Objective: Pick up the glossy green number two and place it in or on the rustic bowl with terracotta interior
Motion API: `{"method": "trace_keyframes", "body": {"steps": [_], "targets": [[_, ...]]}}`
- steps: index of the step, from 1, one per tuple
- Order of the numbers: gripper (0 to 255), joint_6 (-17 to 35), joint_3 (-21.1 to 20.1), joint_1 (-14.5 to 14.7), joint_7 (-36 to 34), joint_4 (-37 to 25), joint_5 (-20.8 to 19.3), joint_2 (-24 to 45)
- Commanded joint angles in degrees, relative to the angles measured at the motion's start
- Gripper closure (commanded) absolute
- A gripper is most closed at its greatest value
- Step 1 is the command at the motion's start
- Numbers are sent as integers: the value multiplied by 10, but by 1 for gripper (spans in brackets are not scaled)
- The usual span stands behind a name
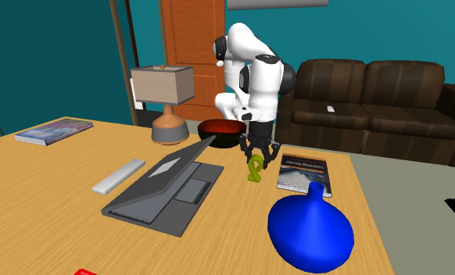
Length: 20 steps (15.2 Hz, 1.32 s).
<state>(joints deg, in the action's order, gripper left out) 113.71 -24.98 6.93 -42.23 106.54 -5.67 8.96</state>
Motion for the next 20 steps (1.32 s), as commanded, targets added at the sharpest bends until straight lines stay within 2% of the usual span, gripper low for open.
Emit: {"method": "trace_keyframes", "body": {"steps": [1,20], "targets": [[255,-13,0,-1,2,-9,3,-5],[255,-155,-3,1,12,-138,12,-20]]}}
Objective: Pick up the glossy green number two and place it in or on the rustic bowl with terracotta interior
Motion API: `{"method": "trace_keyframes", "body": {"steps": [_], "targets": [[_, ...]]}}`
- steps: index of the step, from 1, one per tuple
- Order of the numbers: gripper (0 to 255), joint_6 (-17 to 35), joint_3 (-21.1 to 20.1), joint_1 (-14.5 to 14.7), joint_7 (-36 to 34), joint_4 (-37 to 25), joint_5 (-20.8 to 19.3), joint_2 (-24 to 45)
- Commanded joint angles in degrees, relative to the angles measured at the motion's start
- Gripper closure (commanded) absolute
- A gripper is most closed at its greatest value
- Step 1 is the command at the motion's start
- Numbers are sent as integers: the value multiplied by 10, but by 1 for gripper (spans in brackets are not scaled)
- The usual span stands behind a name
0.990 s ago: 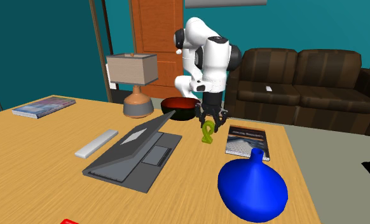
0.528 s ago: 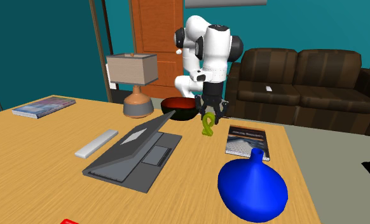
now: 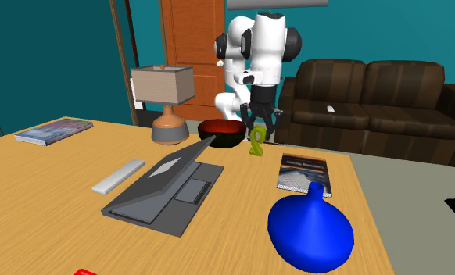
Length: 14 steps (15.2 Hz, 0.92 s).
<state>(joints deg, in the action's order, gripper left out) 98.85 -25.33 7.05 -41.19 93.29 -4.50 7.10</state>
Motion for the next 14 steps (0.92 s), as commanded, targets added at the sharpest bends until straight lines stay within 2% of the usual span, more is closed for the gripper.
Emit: {"method": "trace_keyframes", "body": {"steps": [1,10,14], "targets": [[255,-15,0,0,2,-14,0,0],[255,-84,-2,5,0,-94,-5,12],[255,-63,12,-22,40,25,41,-97]]}}
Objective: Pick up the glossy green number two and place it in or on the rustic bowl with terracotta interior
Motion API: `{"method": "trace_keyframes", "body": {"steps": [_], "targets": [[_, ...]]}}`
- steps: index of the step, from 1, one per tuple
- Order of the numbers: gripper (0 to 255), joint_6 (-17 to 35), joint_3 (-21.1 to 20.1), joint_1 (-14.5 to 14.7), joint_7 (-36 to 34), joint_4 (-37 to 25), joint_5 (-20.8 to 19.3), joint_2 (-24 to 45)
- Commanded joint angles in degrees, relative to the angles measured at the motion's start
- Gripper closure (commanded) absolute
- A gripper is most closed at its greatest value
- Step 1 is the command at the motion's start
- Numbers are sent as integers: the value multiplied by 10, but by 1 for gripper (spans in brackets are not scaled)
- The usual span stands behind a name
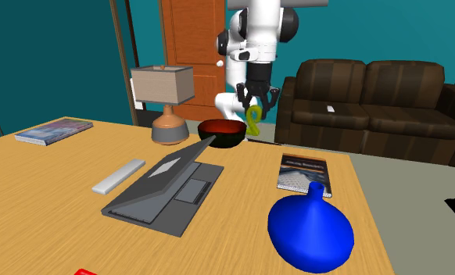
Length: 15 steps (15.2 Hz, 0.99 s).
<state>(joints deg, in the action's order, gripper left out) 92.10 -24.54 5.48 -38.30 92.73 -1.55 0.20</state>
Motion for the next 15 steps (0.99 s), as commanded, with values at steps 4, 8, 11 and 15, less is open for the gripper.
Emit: {"method": "trace_keyframes", "body": {"steps": [4,8,11,15], "targets": [[255,9,29,-17,53,127,47,-129],[255,0,58,-17,91,209,69,-222],[255,-14,81,-15,117,261,77,-288],[255,-41,113,-11,149,321,79,-373]]}}
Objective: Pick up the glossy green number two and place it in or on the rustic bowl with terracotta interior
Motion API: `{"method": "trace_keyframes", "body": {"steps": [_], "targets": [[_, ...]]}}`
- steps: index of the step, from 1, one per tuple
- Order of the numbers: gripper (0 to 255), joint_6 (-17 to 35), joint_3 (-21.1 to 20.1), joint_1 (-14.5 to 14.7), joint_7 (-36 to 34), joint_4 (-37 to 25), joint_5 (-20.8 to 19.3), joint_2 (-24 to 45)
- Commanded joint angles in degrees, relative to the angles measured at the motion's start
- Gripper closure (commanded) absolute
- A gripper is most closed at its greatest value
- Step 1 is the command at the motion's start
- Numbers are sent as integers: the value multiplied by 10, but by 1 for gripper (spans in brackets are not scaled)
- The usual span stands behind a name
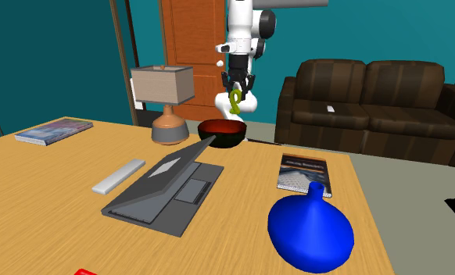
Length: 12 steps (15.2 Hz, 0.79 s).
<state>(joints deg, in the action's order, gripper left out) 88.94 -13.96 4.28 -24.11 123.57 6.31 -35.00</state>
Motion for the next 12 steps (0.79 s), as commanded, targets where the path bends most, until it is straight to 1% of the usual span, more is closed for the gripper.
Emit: {"method": "trace_keyframes", "body": {"steps": [1,4,12], "targets": [[255,-17,16,2,15,25,-1,-42],[255,-46,42,4,38,63,-10,-107],[255,8,37,8,39,137,-4,-126]]}}
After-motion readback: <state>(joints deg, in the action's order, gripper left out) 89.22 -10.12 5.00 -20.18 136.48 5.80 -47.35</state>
